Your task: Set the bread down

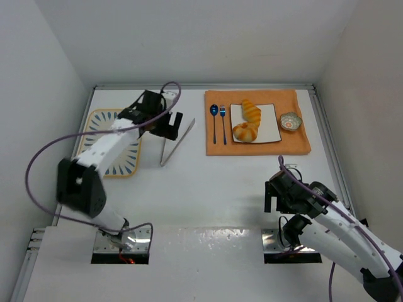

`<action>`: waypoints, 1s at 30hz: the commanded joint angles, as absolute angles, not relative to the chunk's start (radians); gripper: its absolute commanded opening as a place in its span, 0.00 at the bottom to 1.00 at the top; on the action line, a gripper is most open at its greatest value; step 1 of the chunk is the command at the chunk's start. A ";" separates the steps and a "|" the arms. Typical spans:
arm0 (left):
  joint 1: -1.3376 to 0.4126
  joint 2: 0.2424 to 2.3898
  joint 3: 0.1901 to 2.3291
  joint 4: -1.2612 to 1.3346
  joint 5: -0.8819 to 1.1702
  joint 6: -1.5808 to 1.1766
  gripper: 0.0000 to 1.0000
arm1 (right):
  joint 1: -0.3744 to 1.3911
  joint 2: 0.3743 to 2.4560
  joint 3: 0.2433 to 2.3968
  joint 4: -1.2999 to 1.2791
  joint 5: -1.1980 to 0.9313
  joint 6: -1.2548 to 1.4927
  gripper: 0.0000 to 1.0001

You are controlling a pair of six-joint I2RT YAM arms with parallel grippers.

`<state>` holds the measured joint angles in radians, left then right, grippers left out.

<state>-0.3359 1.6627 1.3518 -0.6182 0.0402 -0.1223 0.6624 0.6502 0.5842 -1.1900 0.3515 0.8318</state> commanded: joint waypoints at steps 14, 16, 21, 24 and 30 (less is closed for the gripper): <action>-0.310 0.868 0.557 -0.799 -0.443 0.235 1.00 | 0.658 0.522 0.465 -1.157 0.233 0.928 1.00; -0.289 0.815 0.557 -0.799 -0.425 0.235 1.00 | 0.660 0.499 0.450 -1.144 0.232 0.943 1.00; -0.239 0.795 0.569 -0.799 -0.365 0.245 1.00 | 0.658 0.466 0.420 -1.161 0.221 0.949 1.00; -0.215 0.784 0.569 -0.799 -0.342 0.264 1.00 | 0.658 0.443 0.413 -1.193 0.221 0.956 1.00; -0.196 0.784 0.569 -0.799 -0.342 0.264 1.00 | 0.657 0.362 0.394 -1.181 0.201 0.965 1.00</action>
